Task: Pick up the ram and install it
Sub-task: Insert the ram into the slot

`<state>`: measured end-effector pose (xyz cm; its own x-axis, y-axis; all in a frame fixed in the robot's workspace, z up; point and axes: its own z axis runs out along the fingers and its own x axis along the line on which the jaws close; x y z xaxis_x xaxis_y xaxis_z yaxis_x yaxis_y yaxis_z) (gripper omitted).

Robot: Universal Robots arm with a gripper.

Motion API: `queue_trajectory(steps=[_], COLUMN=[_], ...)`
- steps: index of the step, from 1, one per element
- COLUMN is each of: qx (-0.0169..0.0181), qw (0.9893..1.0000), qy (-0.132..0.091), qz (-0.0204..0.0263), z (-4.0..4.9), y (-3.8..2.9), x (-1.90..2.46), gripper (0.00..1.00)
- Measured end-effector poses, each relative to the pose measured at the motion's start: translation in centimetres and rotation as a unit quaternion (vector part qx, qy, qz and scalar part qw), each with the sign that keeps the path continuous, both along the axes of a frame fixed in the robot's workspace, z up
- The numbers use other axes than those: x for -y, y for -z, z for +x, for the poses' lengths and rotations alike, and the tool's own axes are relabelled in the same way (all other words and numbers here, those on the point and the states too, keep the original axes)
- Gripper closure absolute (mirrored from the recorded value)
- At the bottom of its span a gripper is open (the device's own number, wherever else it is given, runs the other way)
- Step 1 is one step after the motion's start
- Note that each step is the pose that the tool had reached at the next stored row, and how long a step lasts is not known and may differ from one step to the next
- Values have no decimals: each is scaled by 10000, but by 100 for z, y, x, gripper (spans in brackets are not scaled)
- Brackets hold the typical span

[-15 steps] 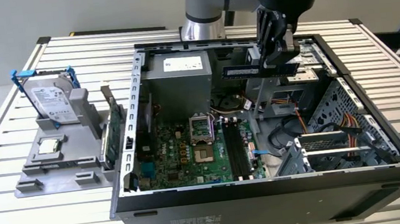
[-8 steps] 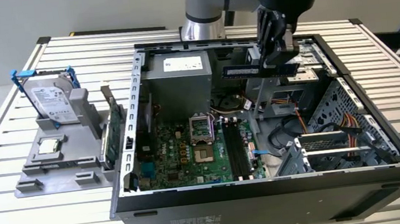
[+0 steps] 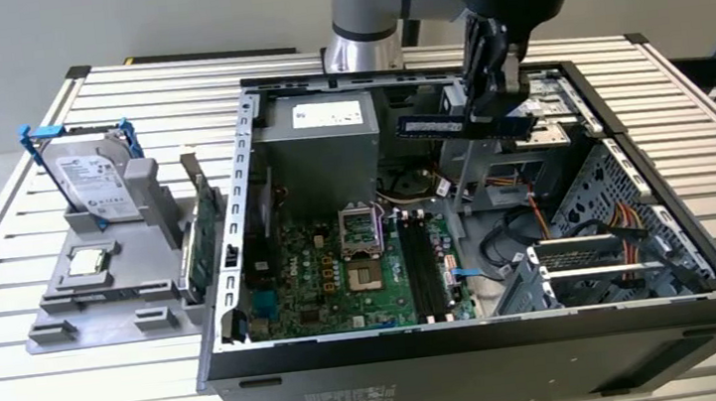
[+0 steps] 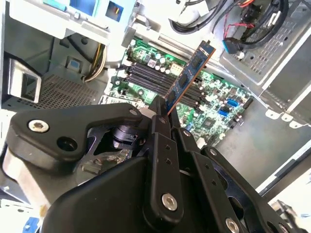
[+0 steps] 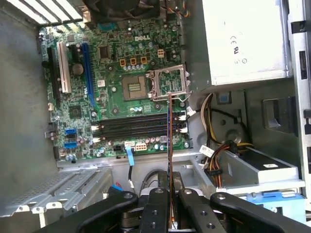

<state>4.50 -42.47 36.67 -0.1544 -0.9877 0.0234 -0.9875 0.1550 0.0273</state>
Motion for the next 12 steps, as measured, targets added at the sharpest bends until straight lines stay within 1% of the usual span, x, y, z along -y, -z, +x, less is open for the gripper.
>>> queue_trajectory(steps=[1, 2, 7, 12], qx=[0, 0, 0, 0], qw=[10000, 9994, 9981, 9962], qy=[54, 341, 619, 875], qz=[0, 0, 0, 0], z=[0, 0, 0, 0], y=[0, 0, 0, 0], x=[2, 11, 20, 29], gripper=[100, 100, 100, 100])
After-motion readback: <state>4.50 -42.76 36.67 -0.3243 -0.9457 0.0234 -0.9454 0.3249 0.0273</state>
